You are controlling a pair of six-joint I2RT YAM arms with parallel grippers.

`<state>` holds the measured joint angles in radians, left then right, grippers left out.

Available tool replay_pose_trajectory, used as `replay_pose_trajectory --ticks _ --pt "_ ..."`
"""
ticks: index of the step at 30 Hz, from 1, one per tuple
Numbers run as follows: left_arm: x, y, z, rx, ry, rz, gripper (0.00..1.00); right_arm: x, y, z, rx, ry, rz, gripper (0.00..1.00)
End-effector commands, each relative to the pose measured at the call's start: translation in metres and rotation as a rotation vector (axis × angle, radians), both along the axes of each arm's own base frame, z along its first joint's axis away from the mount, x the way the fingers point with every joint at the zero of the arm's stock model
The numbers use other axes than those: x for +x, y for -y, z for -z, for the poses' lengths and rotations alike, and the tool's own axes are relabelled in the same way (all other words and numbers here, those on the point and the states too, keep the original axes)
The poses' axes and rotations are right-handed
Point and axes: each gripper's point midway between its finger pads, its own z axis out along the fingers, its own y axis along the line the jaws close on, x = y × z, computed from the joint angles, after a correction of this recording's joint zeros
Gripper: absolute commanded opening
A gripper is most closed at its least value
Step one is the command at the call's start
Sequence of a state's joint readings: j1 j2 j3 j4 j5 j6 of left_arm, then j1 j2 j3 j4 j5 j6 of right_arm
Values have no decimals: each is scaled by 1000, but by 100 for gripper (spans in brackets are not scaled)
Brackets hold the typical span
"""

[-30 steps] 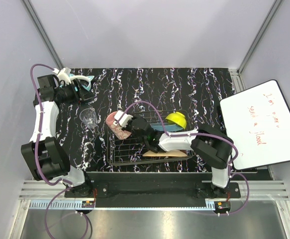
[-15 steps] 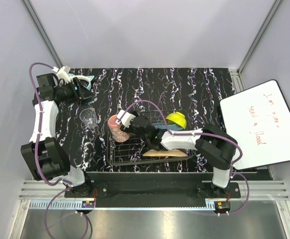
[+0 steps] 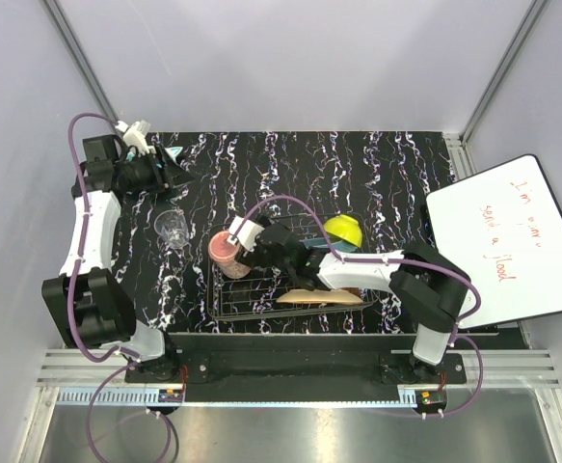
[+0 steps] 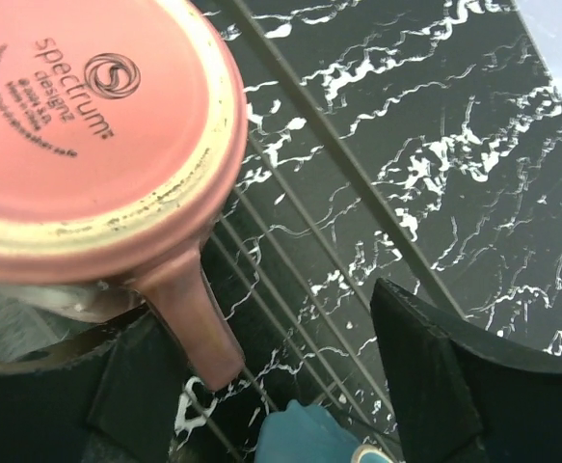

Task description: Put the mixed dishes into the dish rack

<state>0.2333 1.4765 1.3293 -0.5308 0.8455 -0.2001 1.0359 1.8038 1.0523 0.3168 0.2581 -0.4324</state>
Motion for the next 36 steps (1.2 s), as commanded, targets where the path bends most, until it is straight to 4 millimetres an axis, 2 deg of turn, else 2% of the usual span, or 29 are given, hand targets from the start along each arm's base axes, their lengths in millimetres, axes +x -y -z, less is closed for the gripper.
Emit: replay_pose_trajectory --ticks 1,5,7,15,25,29,32,34,36 --pt "-1 11 -21 12 75 66 55 -31 -6 -4 8 -103 -101 83" --pt "-1 13 -16 18 65 74 55 -35 -1 -16 12 -110 -98 92" --pt "-3 14 -16 17 65 78 55 -36 1 -16 10 -117 -92 100" --pt "-3 16 -19 30 75 84 54 -36 9 -18 -3 -109 -67 100" --pt "0 14 -23 43 82 81 54 -48 16 -46 23 -85 -84 100" --pt "0 14 -24 41 82 81 54 -51 21 -48 21 -87 -83 100" --pt "-1 16 -26 38 83 86 54 -52 20 -63 51 -72 -81 100" --pt "-2 19 -28 48 94 103 54 -51 22 -85 93 -50 -71 100" --pt "-5 24 -28 92 121 144 54 -50 23 -116 153 -14 -64 100"
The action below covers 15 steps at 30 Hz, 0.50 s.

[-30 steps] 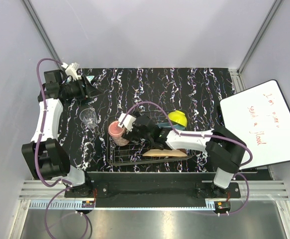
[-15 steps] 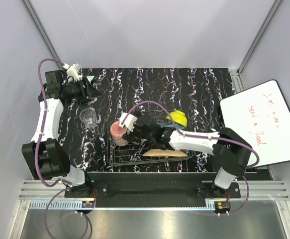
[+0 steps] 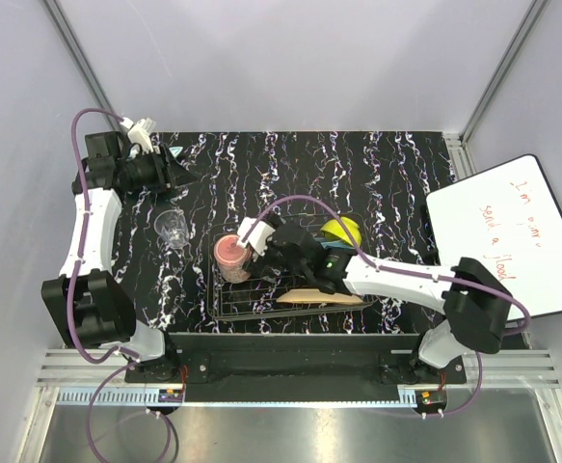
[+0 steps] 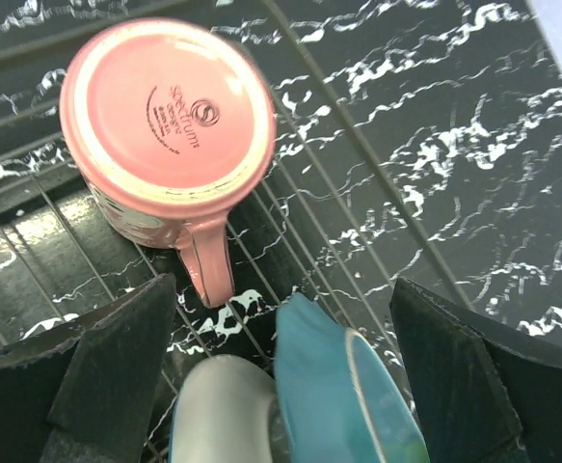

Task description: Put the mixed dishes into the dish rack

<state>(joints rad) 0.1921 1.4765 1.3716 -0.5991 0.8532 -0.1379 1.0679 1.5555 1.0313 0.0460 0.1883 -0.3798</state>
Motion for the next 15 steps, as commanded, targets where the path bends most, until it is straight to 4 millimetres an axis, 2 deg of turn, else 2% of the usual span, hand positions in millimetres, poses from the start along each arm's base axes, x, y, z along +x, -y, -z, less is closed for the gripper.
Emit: replay_pose_trajectory --ticks 1,4,6,9,12,14,15 --pt "-2 11 -20 80 102 92 54 0 0 -82 171 82 27 100" --pt "-19 22 -10 182 128 197 54 1 3 -117 240 124 43 100" --pt "-30 29 0 253 152 260 53 2 2 -121 249 127 47 100" --pt "-51 45 12 309 166 345 54 11 12 -127 262 149 123 100" --pt "-66 64 18 358 188 424 53 26 37 -140 315 172 230 100" --pt "-75 69 17 365 185 453 50 32 52 -143 355 152 288 100" --pt "-76 69 14 373 190 456 50 39 68 -153 385 154 325 100"
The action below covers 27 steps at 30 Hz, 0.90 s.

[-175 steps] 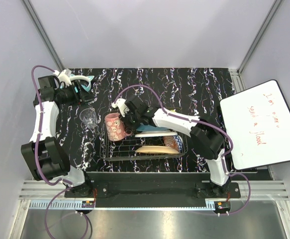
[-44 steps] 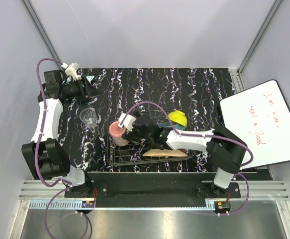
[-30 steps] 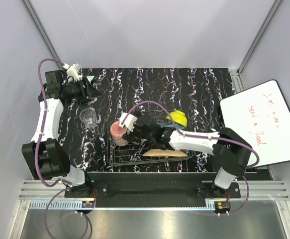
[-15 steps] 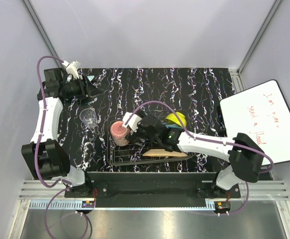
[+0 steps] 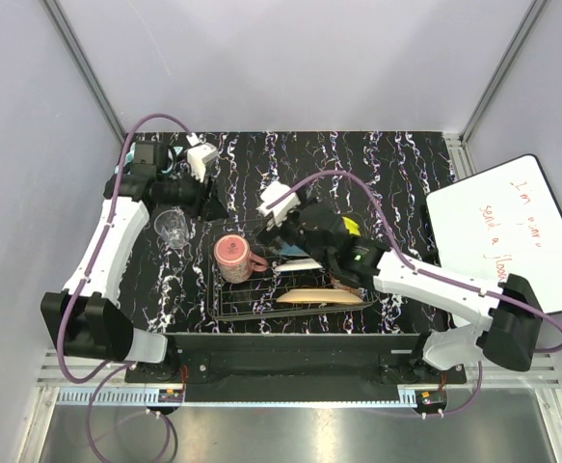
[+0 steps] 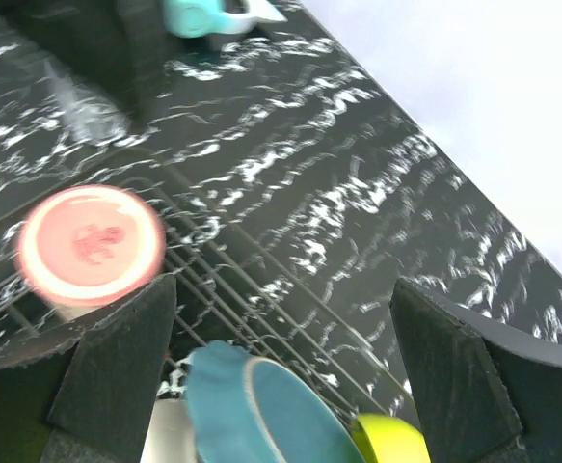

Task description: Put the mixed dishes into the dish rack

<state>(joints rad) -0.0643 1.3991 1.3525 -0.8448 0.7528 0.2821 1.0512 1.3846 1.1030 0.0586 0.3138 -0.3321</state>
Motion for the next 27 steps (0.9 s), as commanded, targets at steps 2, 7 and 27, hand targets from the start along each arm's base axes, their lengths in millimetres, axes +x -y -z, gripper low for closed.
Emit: replay_pose_trajectory --ticks 2,7,27 --pt "-16 -11 -12 130 97 32 50 26 64 -39 197 -16 225 100" --pt "9 -78 -2 171 106 -231 49 30 114 -30 244 -56 344 100" --pt "60 -135 127 432 -57 -360 47 13 150 -33 299 -89 412 100"
